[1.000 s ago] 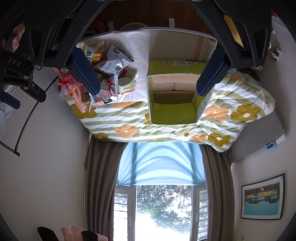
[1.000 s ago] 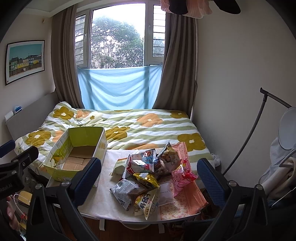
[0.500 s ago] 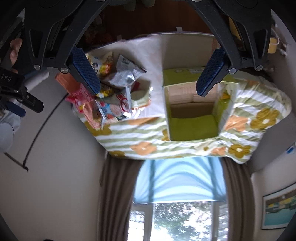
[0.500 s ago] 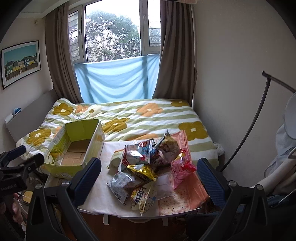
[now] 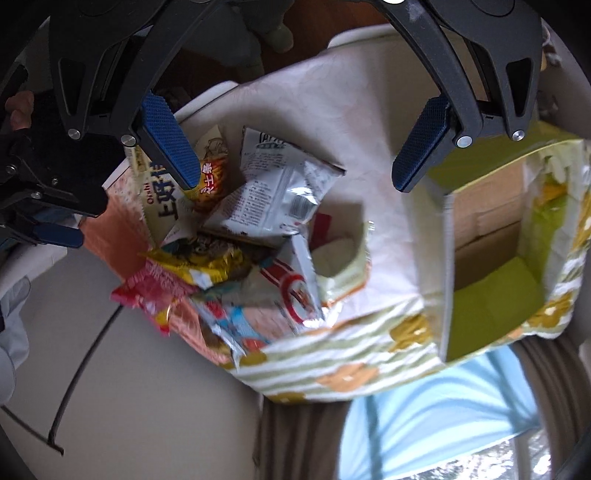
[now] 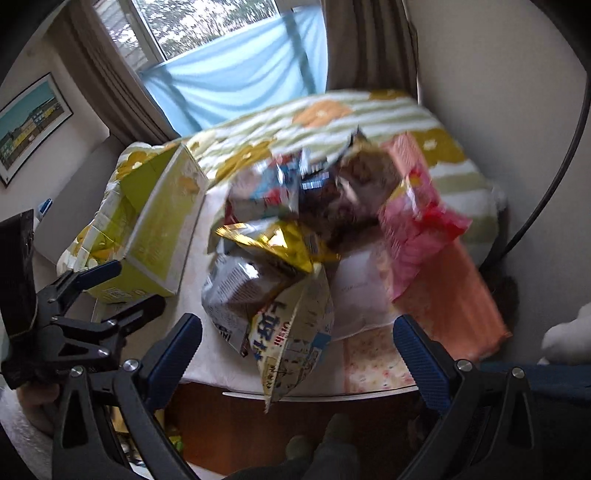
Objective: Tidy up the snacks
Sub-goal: 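Grasp the silver chip bag with the left tool while the right tool grasps the yellow-white bag, then carry both bags over the cardboard box and open both tools to drop them, then grasp the blue-white snack bag with the left tool while the right tool grasps the pink candy bag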
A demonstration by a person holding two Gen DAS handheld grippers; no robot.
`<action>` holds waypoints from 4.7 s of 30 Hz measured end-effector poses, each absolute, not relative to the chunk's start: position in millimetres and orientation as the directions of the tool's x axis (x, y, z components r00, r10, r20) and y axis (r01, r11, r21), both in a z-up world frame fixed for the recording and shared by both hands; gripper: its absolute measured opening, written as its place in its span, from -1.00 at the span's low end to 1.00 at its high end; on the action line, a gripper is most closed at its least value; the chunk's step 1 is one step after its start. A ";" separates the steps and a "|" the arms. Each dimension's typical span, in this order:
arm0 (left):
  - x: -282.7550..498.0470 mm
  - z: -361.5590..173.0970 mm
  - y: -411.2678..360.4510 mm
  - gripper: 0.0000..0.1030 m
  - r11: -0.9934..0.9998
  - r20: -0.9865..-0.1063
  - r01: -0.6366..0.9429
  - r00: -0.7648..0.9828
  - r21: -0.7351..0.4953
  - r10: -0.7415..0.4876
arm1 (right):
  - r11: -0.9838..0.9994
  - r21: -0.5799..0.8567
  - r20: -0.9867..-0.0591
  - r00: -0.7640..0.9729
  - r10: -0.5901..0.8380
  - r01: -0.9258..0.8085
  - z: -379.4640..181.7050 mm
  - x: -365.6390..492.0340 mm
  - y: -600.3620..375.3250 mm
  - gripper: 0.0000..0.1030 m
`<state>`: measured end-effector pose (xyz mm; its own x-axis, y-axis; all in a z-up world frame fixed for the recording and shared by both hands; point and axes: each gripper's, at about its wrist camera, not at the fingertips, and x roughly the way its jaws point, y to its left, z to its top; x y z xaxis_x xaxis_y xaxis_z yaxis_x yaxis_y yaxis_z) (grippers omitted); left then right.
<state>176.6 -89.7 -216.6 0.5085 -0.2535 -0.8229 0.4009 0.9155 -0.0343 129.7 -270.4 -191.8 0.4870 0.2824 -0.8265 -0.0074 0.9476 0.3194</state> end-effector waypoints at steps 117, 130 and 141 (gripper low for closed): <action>314.5 -192.7 221.9 0.99 0.998 -0.890 0.062 0.452 -0.035 -0.059 | 0.947 0.210 -0.889 0.355 0.289 -0.244 -165.3 294.4 40.7 -0.10; 292.0 -187.1 235.5 0.99 1.000 -0.879 -0.009 0.477 -0.023 -0.016 | 0.937 0.123 -0.866 0.426 0.262 -0.327 -173.8 270.4 54.5 0.99; 281.0 -181.2 224.2 0.99 0.997 -0.867 0.058 0.494 -0.042 -0.066 | 0.953 0.135 -0.847 0.467 0.253 -0.273 -147.8 247.7 39.2 1.00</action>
<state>281.0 224.2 -181.2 0.4941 -0.0656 -0.8669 0.0578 0.9974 -0.0425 247.7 39.2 -147.8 0.4671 0.2534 -0.8471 -0.2727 0.9526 0.1345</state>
